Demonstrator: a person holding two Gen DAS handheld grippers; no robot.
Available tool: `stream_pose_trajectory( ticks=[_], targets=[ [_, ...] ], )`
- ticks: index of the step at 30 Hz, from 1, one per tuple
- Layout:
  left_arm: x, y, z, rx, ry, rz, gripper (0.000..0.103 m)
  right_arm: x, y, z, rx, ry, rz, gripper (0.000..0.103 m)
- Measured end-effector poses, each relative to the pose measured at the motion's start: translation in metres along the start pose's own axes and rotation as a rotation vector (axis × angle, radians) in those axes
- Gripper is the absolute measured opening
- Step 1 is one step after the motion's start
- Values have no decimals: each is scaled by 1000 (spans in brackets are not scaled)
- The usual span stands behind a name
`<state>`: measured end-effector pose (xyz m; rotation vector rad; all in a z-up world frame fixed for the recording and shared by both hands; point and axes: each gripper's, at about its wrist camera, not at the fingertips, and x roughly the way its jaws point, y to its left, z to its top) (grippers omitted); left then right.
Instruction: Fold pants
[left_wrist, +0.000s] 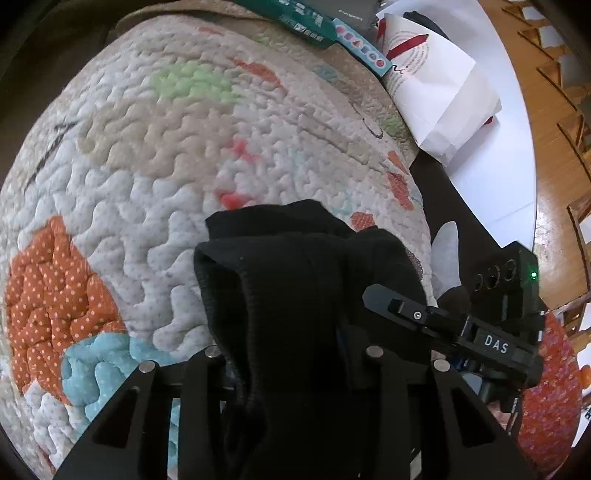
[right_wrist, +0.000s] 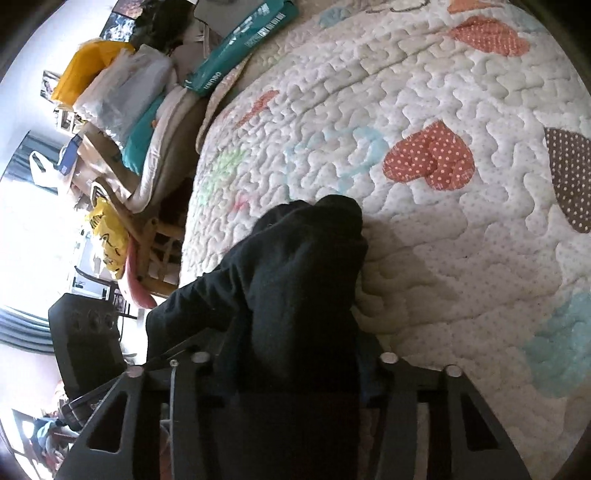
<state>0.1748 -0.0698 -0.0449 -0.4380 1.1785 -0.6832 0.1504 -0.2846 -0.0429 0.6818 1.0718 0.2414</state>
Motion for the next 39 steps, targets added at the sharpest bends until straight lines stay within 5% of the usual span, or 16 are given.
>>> stream_pose_trajectory(
  ticks=[8,17,22,25,31,39],
  targets=[
    [-5,-6,63,-28,-80,6,35,-14,35,42,-81,-52,26,35],
    [32,23,152,-85,-101,111,39,37,59,134,-124,-79,-31,35],
    [50,43,166,-97,-85,103,50,76,41,163,-103,-43,-110,47],
    [50,51,171,-107,-55,41,52,81,22,164,-61,-52,-116,66],
    [35,62,170,-154,-62,34,57,49,8,137,-53,-106,-79,70],
    [28,65,164,-253,-68,69,61,0,14,63,-152,-172,-200,71]
  ],
)
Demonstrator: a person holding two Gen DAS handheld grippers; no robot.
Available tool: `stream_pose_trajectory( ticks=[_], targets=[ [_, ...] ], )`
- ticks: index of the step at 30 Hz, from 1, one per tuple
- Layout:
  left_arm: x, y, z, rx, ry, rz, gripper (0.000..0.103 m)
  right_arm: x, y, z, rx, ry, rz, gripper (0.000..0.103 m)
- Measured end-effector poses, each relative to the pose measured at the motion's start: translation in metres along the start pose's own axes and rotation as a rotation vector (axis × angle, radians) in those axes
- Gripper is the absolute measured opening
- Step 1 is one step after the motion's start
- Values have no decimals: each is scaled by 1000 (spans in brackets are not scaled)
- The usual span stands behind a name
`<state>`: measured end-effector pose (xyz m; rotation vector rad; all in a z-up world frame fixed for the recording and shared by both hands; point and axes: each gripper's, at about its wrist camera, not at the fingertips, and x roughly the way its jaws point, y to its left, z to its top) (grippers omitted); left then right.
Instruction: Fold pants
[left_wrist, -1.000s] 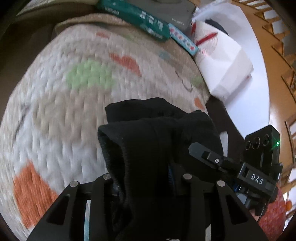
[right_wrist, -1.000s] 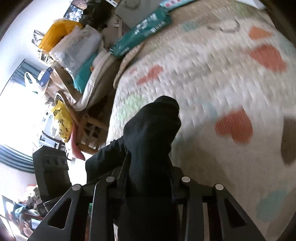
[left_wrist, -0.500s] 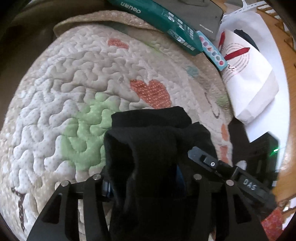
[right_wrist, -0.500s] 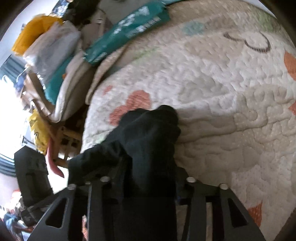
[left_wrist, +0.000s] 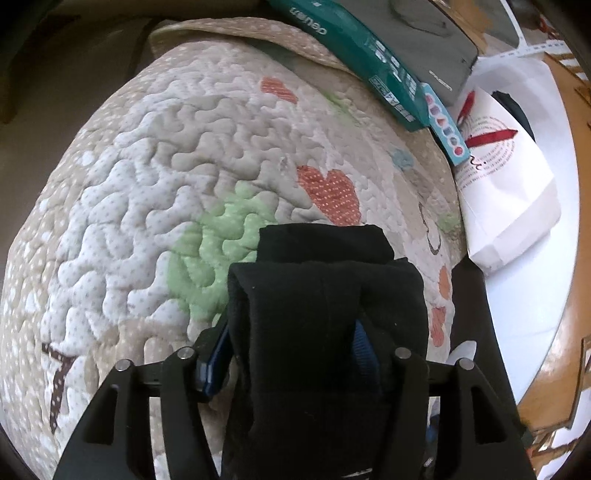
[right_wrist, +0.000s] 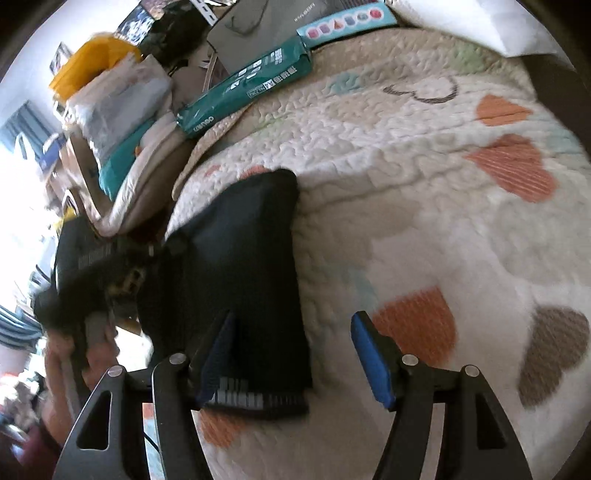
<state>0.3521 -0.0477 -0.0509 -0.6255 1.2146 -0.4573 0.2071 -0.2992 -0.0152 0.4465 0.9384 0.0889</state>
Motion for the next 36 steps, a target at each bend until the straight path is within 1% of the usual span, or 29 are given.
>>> stream_pose_trajectory(
  ticks=[3,5,7,9,11,12,15,18,19,20,21,22,23,24,26,27,28,29,30,32,35,36],
  targets=[
    [-12,10,0,-66,-21,-21,68,-6,-1,-19,-10,20,-11,72],
    [-23,18,1,-102,-45,-24,68,-3,0,-27,-27,47,-32,72],
    [-39,25,1,-113,-68,-10,68,-4,2,-32,-60,50,-68,72],
    [-60,30,-4,-99,-101,37,69,-10,6,-34,-86,45,-87,72],
    [-87,31,-19,-59,-153,129,69,-20,8,-37,-98,42,-95,72],
    [-97,30,-26,-40,-171,158,69,-26,8,-39,-102,42,-96,72],
    [-130,21,-70,40,-262,277,69,-45,8,-47,-115,40,-99,72],
    [-145,1,-112,111,-375,418,69,-65,10,-56,-129,32,-101,72],
    [-147,-3,-121,123,-402,454,69,-72,12,-58,-137,25,-106,72],
    [-150,-15,-138,155,-461,515,69,-77,14,-59,-144,13,-111,72],
    [-152,-21,-145,170,-495,543,70,-83,16,-61,-150,-1,-116,72],
    [-156,-33,-157,199,-564,585,73,-88,18,-63,-148,-21,-126,72],
    [-159,-42,-167,228,-624,602,84,-92,20,-65,-139,-38,-131,72],
    [-163,-51,-175,261,-681,603,95,-95,21,-66,-127,-53,-129,72],
    [-172,-66,-197,364,-817,576,103,-99,25,-69,-103,-82,-122,72],
    [-174,-70,-204,404,-855,561,103,-100,27,-70,-99,-96,-125,72],
    [-175,-72,-210,439,-874,547,103,-100,29,-71,-96,-113,-130,72],
    [-174,-74,-212,471,-866,536,103,-99,31,-71,-95,-123,-133,72],
    [-171,-75,-211,478,-836,522,103,-97,33,-71,-96,-131,-137,72],
    [-166,-71,-203,452,-743,475,103,-93,35,-70,-104,-137,-145,72],
    [-153,-65,-191,406,-618,473,103,-85,35,-69,-109,-137,-161,73],
    [-148,-65,-190,407,-592,470,103,-83,34,-70,-108,-132,-165,73]
  ],
)
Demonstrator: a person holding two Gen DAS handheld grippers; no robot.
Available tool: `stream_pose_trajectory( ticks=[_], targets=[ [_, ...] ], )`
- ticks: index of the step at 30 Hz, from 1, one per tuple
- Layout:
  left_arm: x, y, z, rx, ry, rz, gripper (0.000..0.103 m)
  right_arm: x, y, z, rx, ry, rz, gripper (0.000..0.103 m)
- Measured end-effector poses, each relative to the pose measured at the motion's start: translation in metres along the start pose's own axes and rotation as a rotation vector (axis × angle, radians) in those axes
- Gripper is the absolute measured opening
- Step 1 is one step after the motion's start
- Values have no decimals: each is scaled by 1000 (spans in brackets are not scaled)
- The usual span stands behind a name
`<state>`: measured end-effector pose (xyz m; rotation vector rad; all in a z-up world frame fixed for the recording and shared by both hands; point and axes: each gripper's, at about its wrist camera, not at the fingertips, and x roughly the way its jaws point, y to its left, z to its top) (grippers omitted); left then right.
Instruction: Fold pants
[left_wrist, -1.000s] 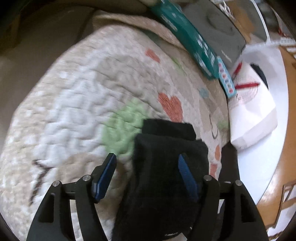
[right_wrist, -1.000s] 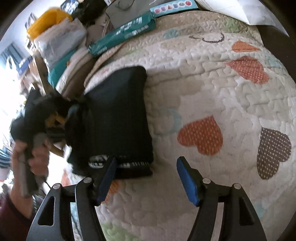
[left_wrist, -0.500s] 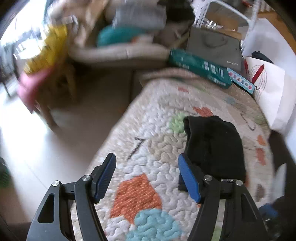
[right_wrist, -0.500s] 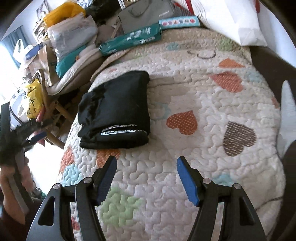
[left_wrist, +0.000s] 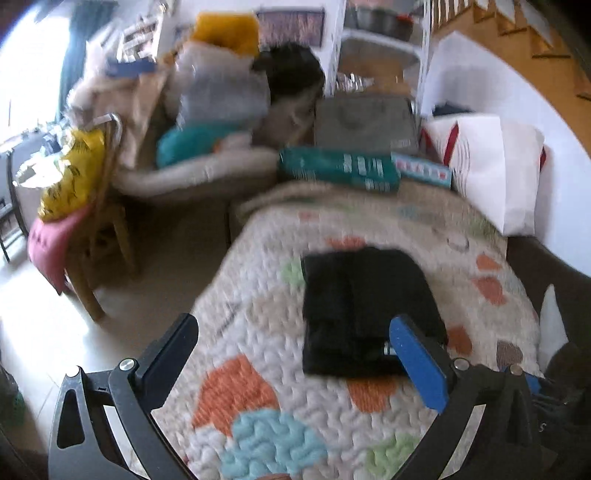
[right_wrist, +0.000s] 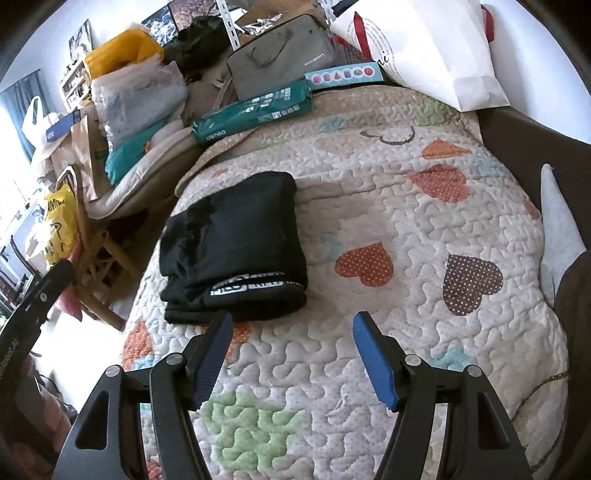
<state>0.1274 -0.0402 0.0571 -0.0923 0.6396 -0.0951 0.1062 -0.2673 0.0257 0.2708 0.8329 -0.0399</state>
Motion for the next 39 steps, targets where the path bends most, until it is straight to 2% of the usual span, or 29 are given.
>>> stream_pose_trajectory(
  ticks=[6,8,11,20,28,39],
  targets=[
    [10,-16,-18,85,63,28,103,15,-7,-9,5,42,-6,73],
    [17,-19,-23,98,109,16,103,18,-6,-11,0,47,-9,73],
    [26,-21,-29,101,165,3,103,20,-2,-12,-22,44,-16,73],
    [40,-17,-38,83,252,7,103,23,1,-16,-53,53,-39,74],
    [47,-15,-42,70,303,1,103,28,4,-18,-75,67,-51,75],
    [49,-18,-45,78,319,-12,103,30,6,-19,-88,68,-58,76]
  ],
)
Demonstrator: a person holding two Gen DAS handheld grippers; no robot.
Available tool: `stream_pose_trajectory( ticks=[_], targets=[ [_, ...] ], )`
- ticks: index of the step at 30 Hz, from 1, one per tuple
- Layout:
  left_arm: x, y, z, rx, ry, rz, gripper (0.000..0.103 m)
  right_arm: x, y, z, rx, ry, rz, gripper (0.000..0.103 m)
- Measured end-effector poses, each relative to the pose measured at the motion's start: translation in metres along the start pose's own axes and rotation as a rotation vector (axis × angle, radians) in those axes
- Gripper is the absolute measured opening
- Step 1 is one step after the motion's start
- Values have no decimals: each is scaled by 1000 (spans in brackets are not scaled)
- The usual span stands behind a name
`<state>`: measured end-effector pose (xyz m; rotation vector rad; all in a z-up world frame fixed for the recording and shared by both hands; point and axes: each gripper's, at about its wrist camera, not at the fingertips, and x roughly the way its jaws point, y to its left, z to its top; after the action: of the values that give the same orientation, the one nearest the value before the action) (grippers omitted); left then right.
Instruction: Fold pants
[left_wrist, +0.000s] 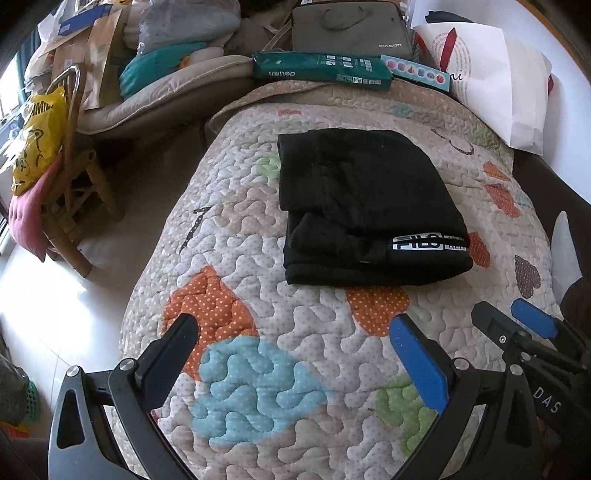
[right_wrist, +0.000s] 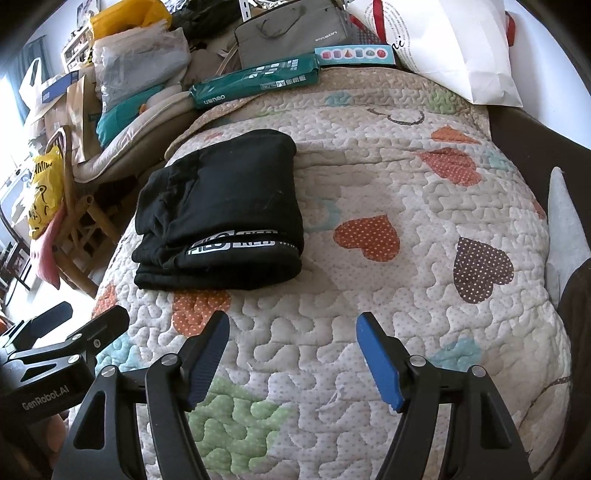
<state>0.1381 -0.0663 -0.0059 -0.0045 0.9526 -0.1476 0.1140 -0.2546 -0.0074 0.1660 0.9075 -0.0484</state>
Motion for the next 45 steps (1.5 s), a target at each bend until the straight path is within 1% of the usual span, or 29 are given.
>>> stream_pose_trajectory(
  ticks=[23,45],
  targets=[
    [12,2,-2,-20,59,-17,103,5,-4,-3,8,14,-1,77],
    [16,5,-4,-42,91,-29,103,5,1,-7,0,19,-3,78]
  ],
)
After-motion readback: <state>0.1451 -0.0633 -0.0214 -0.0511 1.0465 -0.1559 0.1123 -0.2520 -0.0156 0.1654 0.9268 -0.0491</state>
